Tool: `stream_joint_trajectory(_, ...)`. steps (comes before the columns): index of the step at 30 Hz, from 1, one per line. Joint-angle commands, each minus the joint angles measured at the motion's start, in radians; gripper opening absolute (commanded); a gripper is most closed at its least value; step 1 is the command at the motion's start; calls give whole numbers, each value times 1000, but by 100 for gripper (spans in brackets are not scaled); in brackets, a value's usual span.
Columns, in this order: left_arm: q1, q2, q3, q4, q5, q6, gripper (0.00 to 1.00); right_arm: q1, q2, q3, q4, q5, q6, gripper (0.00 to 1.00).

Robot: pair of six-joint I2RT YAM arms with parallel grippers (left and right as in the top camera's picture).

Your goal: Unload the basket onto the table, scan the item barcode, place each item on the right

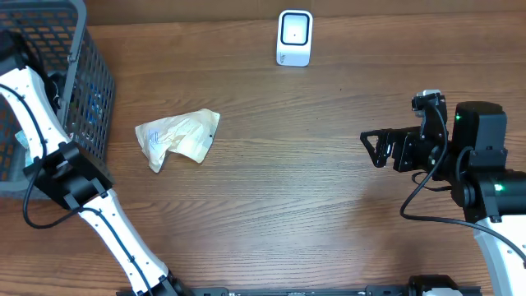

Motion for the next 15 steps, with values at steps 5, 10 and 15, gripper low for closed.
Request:
stream_joint_trajectory(5,-6,110,3,-20,-24,-10,75,5,-2,27,-9,-8,7,100)
stream_joint_trajectory(10,-6,119,1,-31,-24,-10,35,5,-2,27,-13,-8,7,100)
stream_joint_trajectory(15,-6,118,2,-65,-24,-10,4,5,-2,27,-16,-8,7,100)
